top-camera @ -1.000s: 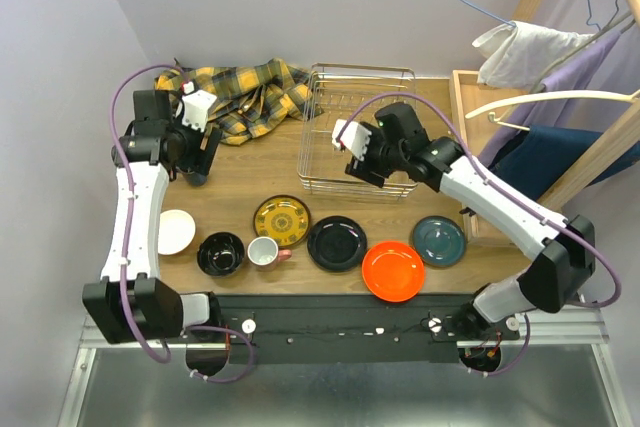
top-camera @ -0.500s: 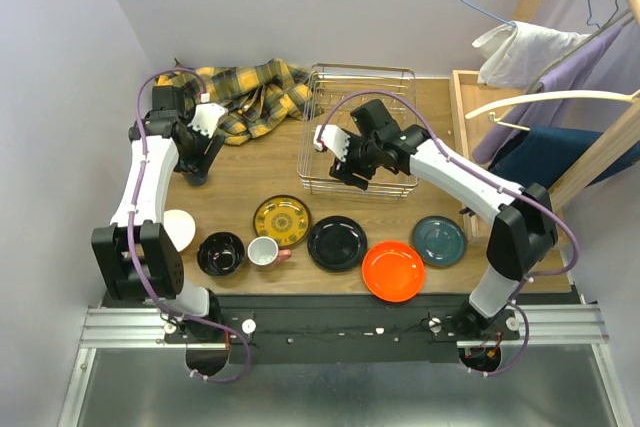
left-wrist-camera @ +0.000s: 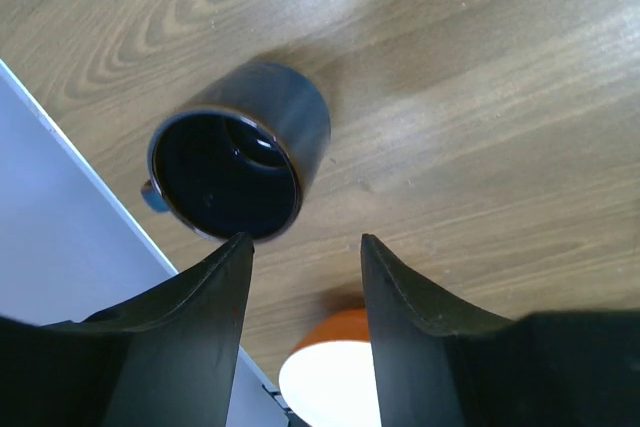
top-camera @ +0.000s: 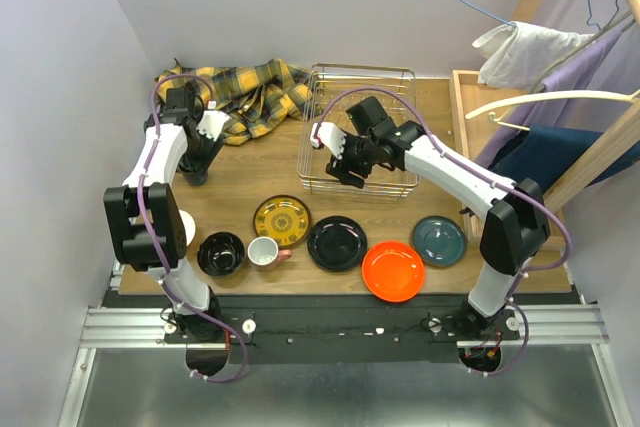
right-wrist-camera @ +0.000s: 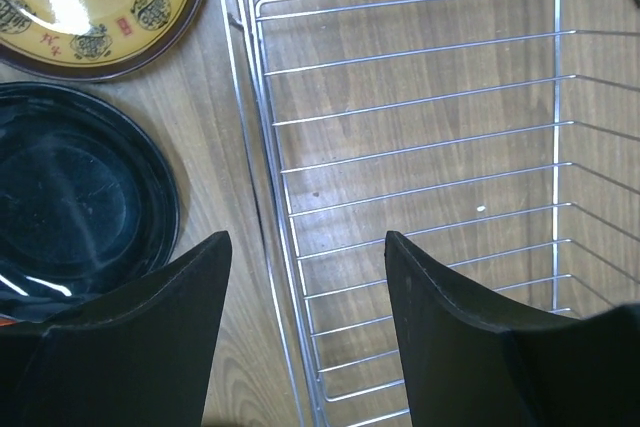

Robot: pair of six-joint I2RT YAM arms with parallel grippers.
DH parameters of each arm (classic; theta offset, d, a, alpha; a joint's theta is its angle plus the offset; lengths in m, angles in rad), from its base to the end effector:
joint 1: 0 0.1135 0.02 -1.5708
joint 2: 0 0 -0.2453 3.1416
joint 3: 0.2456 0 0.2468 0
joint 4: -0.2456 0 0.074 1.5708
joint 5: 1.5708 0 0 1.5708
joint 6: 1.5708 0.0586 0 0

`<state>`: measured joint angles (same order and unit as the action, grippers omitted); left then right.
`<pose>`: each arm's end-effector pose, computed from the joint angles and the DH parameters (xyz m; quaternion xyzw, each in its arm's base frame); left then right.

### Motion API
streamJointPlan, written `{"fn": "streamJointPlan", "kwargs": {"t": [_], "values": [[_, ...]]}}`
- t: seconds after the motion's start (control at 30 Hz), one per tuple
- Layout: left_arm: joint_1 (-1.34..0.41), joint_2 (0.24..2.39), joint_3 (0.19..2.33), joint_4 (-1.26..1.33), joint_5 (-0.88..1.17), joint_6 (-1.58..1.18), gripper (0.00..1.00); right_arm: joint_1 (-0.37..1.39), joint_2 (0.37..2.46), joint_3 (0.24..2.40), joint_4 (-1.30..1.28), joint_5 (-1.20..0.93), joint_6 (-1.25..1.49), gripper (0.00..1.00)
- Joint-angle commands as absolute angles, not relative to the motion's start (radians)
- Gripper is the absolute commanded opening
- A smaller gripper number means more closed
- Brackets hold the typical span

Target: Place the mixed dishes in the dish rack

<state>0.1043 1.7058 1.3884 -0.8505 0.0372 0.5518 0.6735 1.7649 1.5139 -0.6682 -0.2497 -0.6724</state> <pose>0.3495 0.0344 0.2169 0.2210 0.9544 0.0472 0.1953 0.2985 0.2567 0.2489 -0.6171 0.7102 0.1181 0.3175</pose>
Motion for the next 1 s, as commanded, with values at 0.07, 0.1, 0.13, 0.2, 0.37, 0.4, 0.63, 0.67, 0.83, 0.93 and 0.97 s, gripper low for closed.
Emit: {"fn": "streamJointPlan", "kwargs": {"t": [0.07,0.1,0.13,0.2,0.37,0.4,0.63,0.67,0.83,0.93,0.97], "values": [[0.104,1.773,1.449,-0.818,0.008,0.575,0.51,0.68,1.815,1.581,-0.732,-0.305,-0.652,0.7],[0.106,1.781,1.454,-0.818,0.008,0.575,0.51,0.68,1.821,1.588,-0.736,-0.307,-0.65,0.7],[0.104,1.787,1.46,-0.818,0.008,0.574,0.5,0.68,1.825,1.594,-0.739,-0.311,-0.652,0.7],[0.106,1.805,1.474,-0.816,0.008,0.575,0.5,0.68,1.836,1.603,-0.741,-0.313,-0.655,0.7],[0.107,1.85,1.503,-0.828,0.008,0.583,0.46,0.68,1.856,1.615,-0.752,-0.313,-0.663,0.7],[0.107,1.856,1.508,-0.833,-0.014,0.584,0.46,0.68,1.858,1.62,-0.753,-0.313,-0.663,0.7],[0.126,1.893,1.532,-0.851,-0.02,0.621,0.32,0.686,1.878,1.651,-0.781,-0.351,-0.667,0.7],[0.127,1.897,1.535,-0.856,-0.018,0.624,0.28,0.687,1.882,1.651,-0.784,-0.356,-0.67,0.7],[0.129,1.901,1.531,-0.876,-0.009,0.64,0.1,0.701,1.896,1.649,-0.793,-0.347,-0.695,0.7],[0.129,1.896,1.525,-0.885,0.0,0.637,0.03,0.707,1.905,1.638,-0.79,-0.322,-0.699,0.67],[0.127,1.893,1.523,-0.89,0.0,0.635,0.02,0.709,1.907,1.637,-0.795,-0.321,-0.706,0.67]]}}
